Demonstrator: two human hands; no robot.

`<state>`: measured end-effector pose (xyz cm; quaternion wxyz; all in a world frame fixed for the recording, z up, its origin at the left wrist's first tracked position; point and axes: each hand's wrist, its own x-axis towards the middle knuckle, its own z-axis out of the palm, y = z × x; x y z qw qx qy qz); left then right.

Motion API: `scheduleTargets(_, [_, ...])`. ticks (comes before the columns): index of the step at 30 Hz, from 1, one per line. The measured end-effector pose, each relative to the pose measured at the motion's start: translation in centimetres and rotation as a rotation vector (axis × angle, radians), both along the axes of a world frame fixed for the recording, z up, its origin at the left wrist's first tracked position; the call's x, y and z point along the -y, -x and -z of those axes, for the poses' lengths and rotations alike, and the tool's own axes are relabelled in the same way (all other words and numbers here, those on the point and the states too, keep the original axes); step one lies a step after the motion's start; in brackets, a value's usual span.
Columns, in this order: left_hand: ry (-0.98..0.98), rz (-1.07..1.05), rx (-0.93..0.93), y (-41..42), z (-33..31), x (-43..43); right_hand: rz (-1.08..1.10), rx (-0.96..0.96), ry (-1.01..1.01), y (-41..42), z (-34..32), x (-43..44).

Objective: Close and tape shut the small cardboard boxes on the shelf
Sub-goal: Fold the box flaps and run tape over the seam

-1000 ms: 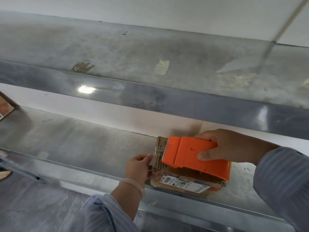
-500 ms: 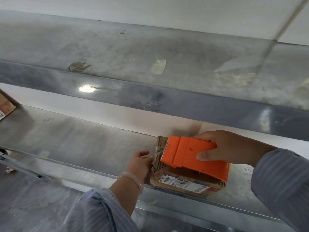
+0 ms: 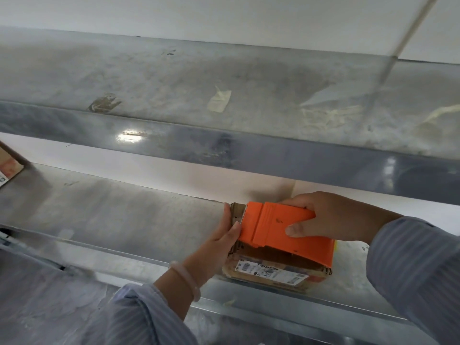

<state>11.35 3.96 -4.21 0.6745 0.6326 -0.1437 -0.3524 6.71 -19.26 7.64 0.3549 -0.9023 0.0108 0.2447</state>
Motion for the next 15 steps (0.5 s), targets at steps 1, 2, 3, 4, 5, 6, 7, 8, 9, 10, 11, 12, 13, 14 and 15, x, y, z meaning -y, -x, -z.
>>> scheduleTargets(1, [-0.036, 0.058, 0.062, -0.3, 0.0, -0.5, -0.005, -0.003, 0.001, 0.0, -0.1, 0.0])
scheduleTargets(2, [-0.111, 0.113, 0.182, -0.6, -0.1, -0.9, -0.008, -0.004, 0.003, 0.0, -0.2, -0.1])
scheduleTargets(3, [-0.213, 0.160, 0.358, -1.1, -0.1, -1.4, -0.008, -0.004, 0.005, 0.0, -0.2, -0.1])
scheduleTargets(4, [-0.314, 0.204, 0.549, -1.5, -0.3, -1.7, -0.006, -0.003, 0.010, 0.0, -0.3, 0.0])
scheduleTargets(5, [-0.410, 0.254, 0.723, -2.0, -0.1, -1.8, -0.004, -0.004, 0.014, 0.0, -0.3, 0.0])
scheduleTargets(6, [-0.492, 0.314, 0.864, -2.4, -0.2, -1.8, -0.007, -0.005, 0.015, 0.0, -0.4, 0.0])
scheduleTargets(7, [-0.565, 0.376, 0.981, -2.7, -0.2, -1.7, -0.013, -0.006, 0.013, -0.1, -0.4, 0.0])
scheduleTargets(8, [-0.632, 0.422, 1.076, -3.0, -0.3, -1.5, -0.019, -0.006, 0.010, -0.1, -0.5, -0.1])
scheduleTargets(9, [-0.679, 0.438, 1.136, -3.4, -0.3, -1.4, -0.024, -0.008, 0.008, -0.1, -0.6, -0.1])
scheduleTargets(10, [-0.698, 0.435, 1.150, -3.7, -0.5, -1.3, -0.027, -0.009, 0.006, 0.0, -0.6, -0.2])
scheduleTargets(11, [-0.691, 0.420, 1.120, -4.2, -0.6, -1.2, -0.027, -0.011, 0.005, 0.0, -0.6, -0.2])
scheduleTargets(12, [-0.666, 0.408, 1.059, -4.6, -1.0, -1.3, -0.025, -0.012, 0.003, 0.0, -0.6, -0.1])
scheduleTargets(13, [-0.638, 0.405, 0.985, -5.0, -1.2, -1.4, -0.021, -0.014, 0.001, 0.0, -0.5, -0.1])
scheduleTargets(14, [-0.614, 0.405, 0.913, -5.2, -1.5, -1.5, -0.020, -0.014, -0.001, 0.0, -0.5, -0.1])
scheduleTargets(15, [-0.594, 0.395, 0.850, -5.2, -1.5, -1.7, -0.021, -0.014, -0.005, 0.0, -0.5, -0.1])
